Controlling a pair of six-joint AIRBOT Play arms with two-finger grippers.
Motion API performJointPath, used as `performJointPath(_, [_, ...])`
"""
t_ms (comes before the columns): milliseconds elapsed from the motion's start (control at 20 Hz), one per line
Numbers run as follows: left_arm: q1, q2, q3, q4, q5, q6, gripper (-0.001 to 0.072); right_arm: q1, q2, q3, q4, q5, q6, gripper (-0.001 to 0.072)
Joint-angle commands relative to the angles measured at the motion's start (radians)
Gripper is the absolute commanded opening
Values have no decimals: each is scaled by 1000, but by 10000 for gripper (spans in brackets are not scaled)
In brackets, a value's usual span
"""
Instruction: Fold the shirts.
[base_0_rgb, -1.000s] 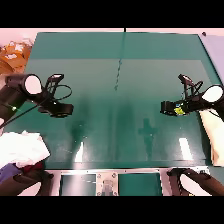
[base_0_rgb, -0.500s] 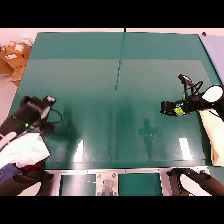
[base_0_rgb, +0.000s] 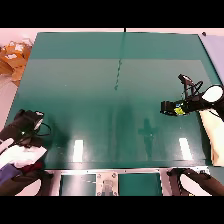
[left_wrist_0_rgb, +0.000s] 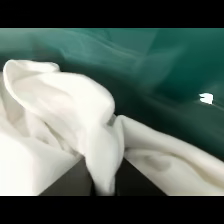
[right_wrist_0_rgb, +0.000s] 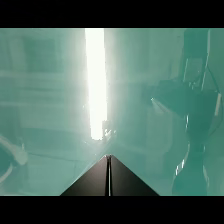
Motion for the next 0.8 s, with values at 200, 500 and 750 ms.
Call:
performJointPath(200, [-112,0,586,-187,-112,123,24,1,1,0,0,0,0,13])
performJointPath(500, [-467,0,1004,-361,180,123,23,1,1,0,0,0,0,13])
performJointPath(750, [-578,-124,1003,-655,396,183,47,1,1,0,0,0,0,13])
